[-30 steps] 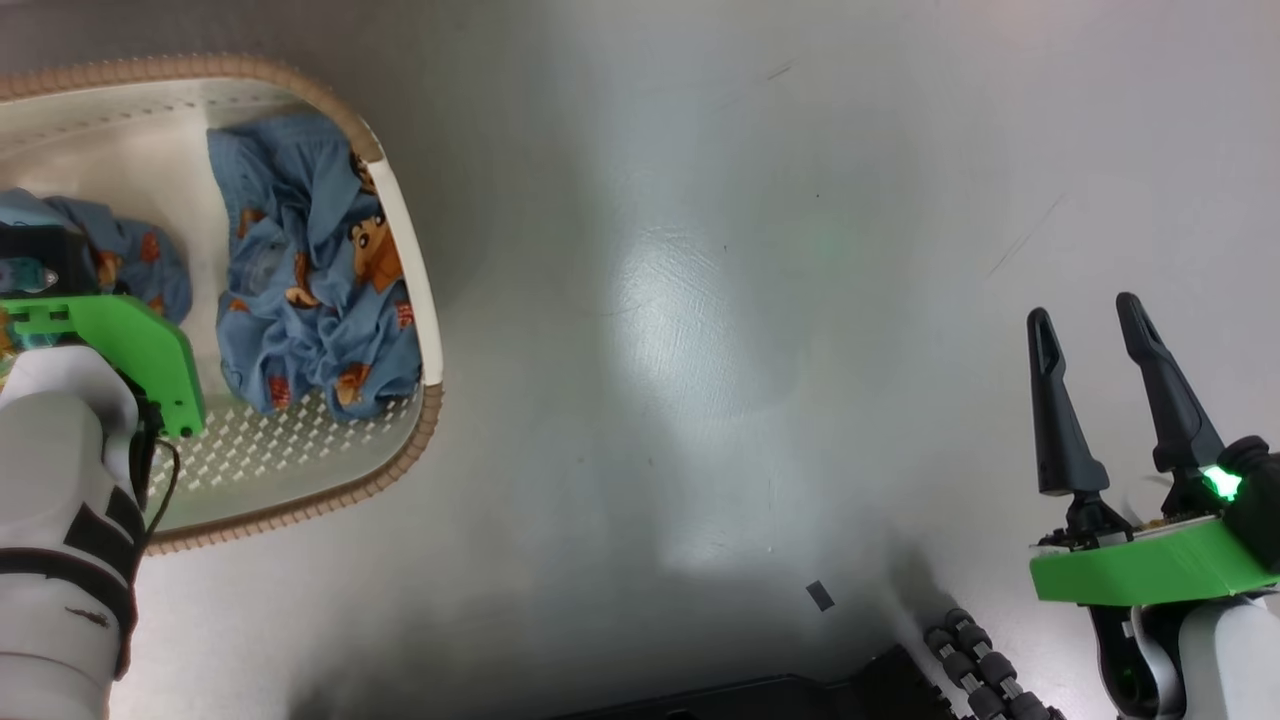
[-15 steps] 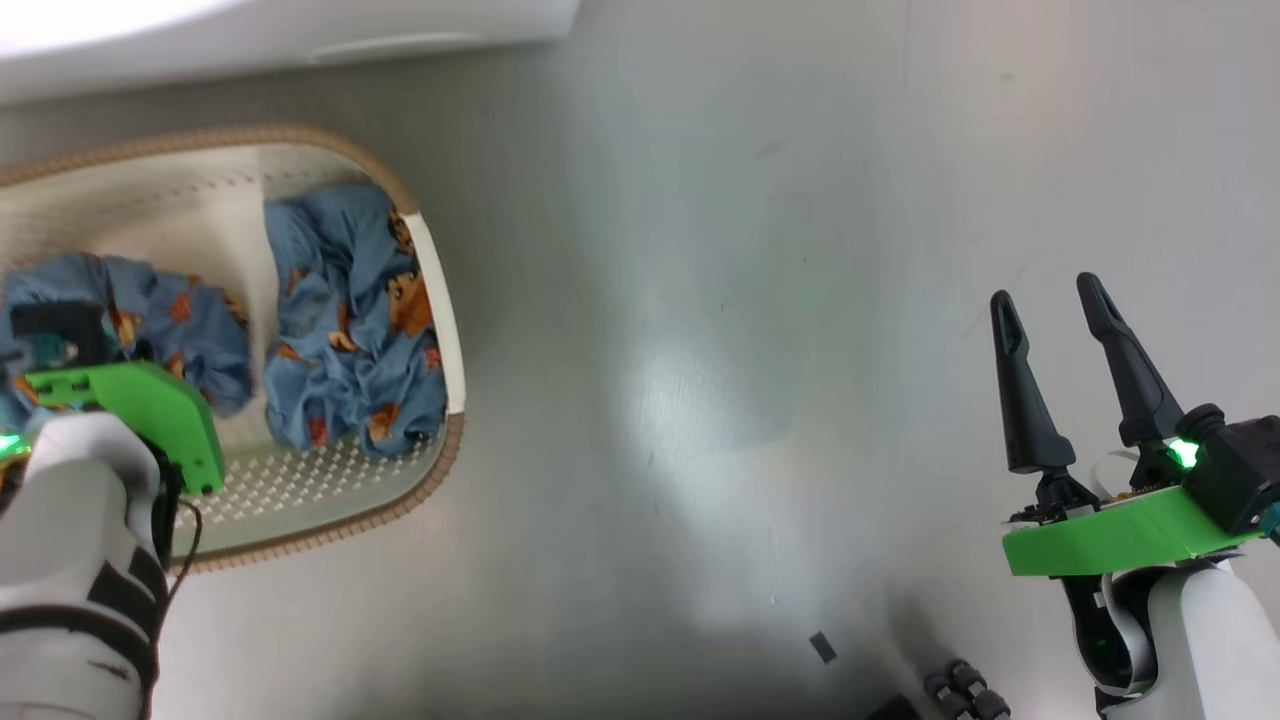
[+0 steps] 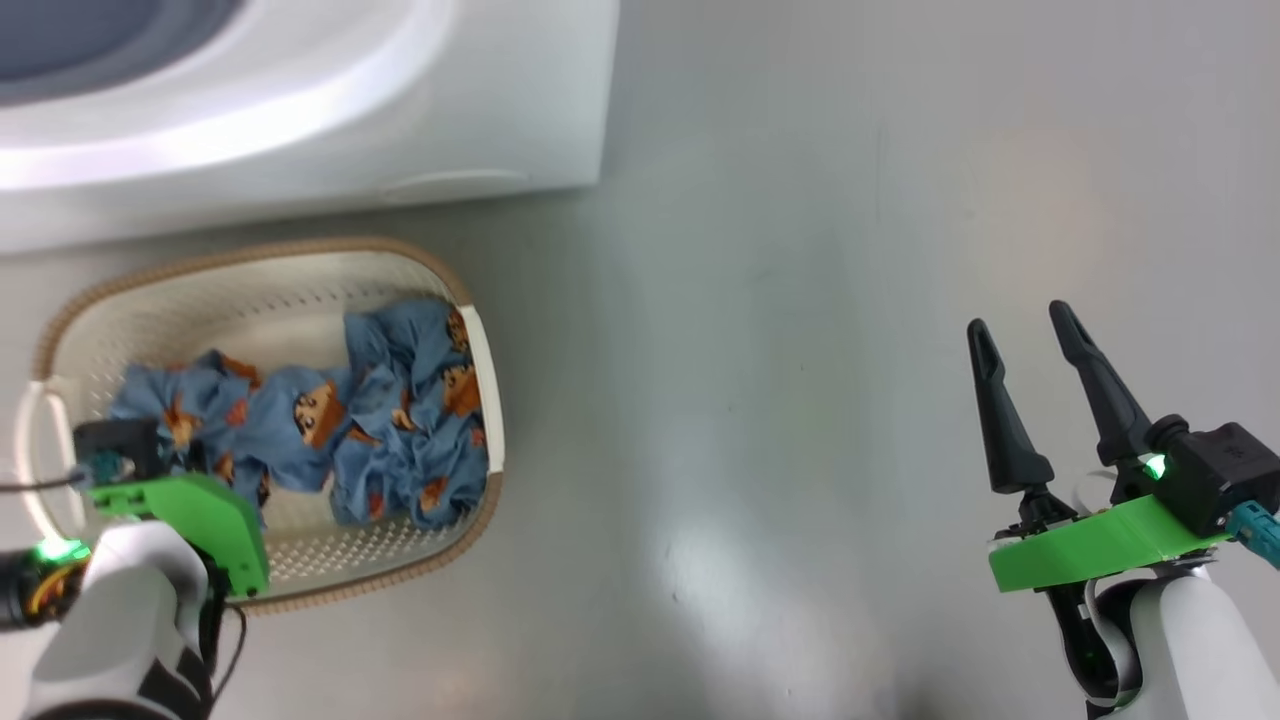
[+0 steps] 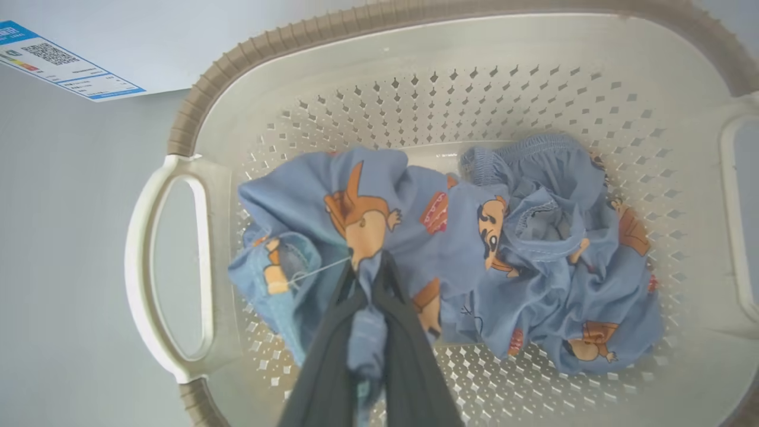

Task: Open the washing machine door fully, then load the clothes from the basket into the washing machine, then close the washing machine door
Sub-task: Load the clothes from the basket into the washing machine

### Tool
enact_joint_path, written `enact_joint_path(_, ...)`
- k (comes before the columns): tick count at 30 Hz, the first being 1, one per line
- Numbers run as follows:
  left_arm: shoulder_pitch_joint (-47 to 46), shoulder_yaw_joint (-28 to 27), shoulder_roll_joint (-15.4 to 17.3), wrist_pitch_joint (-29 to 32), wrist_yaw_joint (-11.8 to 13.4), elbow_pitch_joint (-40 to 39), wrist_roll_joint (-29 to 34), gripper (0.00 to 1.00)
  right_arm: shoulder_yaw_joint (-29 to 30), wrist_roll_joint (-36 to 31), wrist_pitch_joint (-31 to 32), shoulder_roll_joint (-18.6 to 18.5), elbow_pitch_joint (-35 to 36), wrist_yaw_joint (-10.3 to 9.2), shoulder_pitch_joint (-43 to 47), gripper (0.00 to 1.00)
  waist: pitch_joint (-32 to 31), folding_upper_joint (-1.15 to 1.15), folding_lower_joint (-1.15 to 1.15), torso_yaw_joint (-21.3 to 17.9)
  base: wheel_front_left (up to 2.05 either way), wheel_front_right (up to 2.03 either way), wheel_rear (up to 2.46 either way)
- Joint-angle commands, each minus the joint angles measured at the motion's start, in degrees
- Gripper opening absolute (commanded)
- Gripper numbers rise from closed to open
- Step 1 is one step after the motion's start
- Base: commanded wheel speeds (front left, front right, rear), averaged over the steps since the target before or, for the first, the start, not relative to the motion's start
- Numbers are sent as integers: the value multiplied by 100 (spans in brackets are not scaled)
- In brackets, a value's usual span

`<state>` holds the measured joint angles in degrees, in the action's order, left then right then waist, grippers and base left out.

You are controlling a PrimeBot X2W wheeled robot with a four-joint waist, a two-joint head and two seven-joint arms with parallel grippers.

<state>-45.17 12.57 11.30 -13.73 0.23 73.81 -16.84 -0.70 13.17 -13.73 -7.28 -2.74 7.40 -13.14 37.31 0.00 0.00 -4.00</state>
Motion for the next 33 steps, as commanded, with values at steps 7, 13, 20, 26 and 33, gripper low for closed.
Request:
enact_joint_path(7,813,-189,189,-124,31,-753,-81,0,-151,74,-50,-57,-71,9,229,100,-1048,0,0,243,0,0,0)
enact_joint_path(13,1533,-380,125,-126,110,-1652,-35,0,-208,87,-47,-55,-143,9,313,100,-1530,0,0,331,0,0,0)
enact_joint_path(20,2334,-626,-39,-126,31,-2769,90,0,-208,127,-41,-27,-253,9,485,100,-2082,0,0,410,0,0,0)
enact_joint_path(26,3097,-877,-227,-127,8,-3702,288,0,-204,158,-45,25,-310,9,692,100,-2603,0,0,475,0,0,0)
enact_joint_path(33,3635,-1088,-398,-127,-108,-4400,408,0,-189,180,-24,77,-332,9,894,100,-2987,0,0,534,0,0,0)
